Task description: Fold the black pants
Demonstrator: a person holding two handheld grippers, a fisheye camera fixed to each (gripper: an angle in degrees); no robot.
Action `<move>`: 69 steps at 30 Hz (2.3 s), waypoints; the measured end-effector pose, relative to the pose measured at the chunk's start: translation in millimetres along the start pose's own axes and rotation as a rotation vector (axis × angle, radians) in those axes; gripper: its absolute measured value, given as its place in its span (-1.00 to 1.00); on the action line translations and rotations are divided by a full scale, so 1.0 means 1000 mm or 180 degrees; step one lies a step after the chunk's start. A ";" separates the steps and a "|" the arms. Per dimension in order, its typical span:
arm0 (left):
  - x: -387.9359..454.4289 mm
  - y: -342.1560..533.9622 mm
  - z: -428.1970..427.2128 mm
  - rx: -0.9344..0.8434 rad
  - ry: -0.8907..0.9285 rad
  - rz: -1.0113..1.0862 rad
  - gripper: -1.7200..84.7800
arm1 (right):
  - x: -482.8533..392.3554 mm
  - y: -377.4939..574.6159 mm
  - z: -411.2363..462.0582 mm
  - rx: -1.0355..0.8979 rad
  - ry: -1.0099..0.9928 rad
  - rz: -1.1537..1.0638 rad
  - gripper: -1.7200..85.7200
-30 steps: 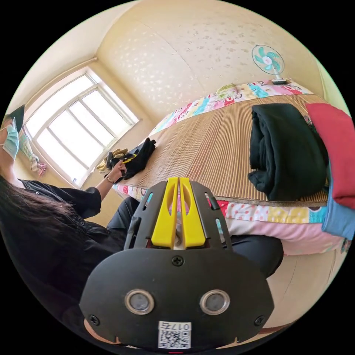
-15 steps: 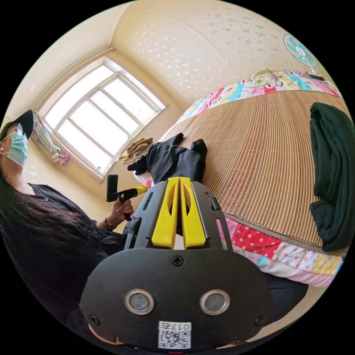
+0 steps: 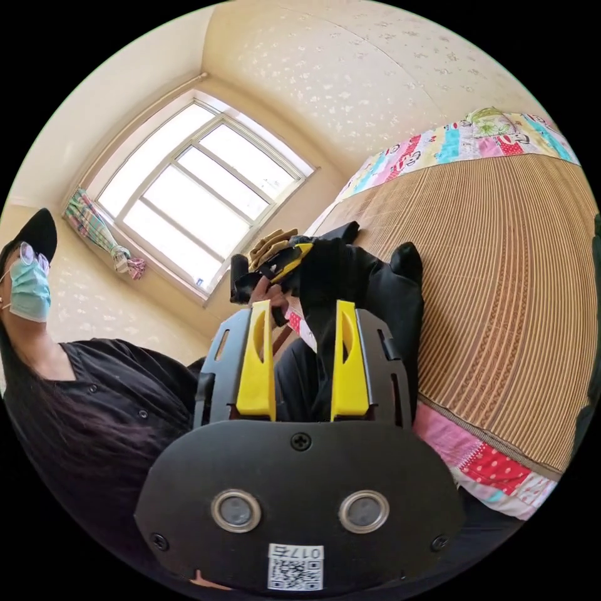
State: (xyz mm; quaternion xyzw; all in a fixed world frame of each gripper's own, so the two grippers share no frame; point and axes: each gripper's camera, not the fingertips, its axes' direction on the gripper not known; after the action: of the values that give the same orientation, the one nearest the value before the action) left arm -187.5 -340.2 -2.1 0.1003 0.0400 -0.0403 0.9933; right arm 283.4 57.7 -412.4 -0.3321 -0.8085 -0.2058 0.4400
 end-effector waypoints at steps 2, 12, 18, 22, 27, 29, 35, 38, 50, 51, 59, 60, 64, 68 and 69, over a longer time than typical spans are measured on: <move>0.050 0.010 0.029 -0.0183 -0.0257 0.0382 -0.93 | -0.013 -0.036 0.012 0.0073 0.0005 -0.0004 -0.54; 0.097 0.097 0.044 -0.0676 -0.0133 0.0754 -0.84 | 0.014 -0.095 0.156 -0.1415 0.0860 -0.0205 -0.78; 0.022 0.095 -0.051 0.0082 -0.0393 -0.0047 -0.75 | -0.006 -0.076 0.100 -0.0684 0.0951 -0.0194 -0.85; -0.070 0.046 -0.022 -0.0203 -0.0295 -0.0904 -0.54 | -0.012 -0.072 0.050 -0.0414 0.0380 -0.0238 -0.88; -0.090 0.035 0.073 -0.1134 0.0480 -0.1153 -0.82 | -0.028 -0.070 -0.007 -0.0194 -0.0089 -0.0371 -0.91; -0.051 0.034 0.031 -0.0637 0.0498 -0.0872 -0.84 | -0.050 -0.058 -0.069 0.0104 -0.0099 -0.0506 -0.92; 0.155 -0.001 -0.148 0.0777 0.0338 0.1104 -0.85 | -0.146 -0.065 -0.250 0.1214 0.0201 -0.0996 -0.94; 0.200 -0.083 -0.162 0.0826 0.0515 0.1336 -0.85 | -0.139 -0.150 -0.304 0.1661 0.0381 -0.0860 -0.94; 0.101 -0.282 0.017 -0.0285 -0.0344 0.0953 -0.68 | 0.008 -0.365 -0.167 0.0834 0.2127 -0.0374 -0.79; 0.064 -0.254 0.039 -0.0490 -0.0566 0.0886 -0.68 | 0.022 -0.346 -0.146 0.0674 0.2125 -0.0422 -0.77; -0.127 -0.087 0.116 -0.1359 -0.1129 0.0210 -0.67 | 0.175 -0.064 0.107 -0.0911 0.0977 0.0428 -0.60; -0.137 -0.074 0.114 -0.1330 -0.1103 0.0151 -0.67 | 0.171 -0.050 0.117 -0.0950 0.1037 0.0342 -0.60; -0.135 -0.024 0.141 -0.1772 -0.0468 0.0429 -0.66 | 0.139 -0.025 0.123 -0.1216 0.2284 -0.0355 -0.85; -0.098 0.031 0.151 -0.2026 -0.0215 0.0760 -0.79 | 0.177 -0.053 0.017 -0.0623 0.1527 0.0393 -0.86; -0.086 0.055 0.157 -0.2279 -0.0241 0.0719 -0.84 | 0.186 -0.053 -0.001 -0.0466 0.1459 0.0574 -0.86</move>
State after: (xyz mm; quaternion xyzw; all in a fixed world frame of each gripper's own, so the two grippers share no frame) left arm -257.2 -312.4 169.6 -0.2512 0.0035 0.0823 0.9644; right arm 173.5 86.3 -256.0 -0.3785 -0.6378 -0.2936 0.6031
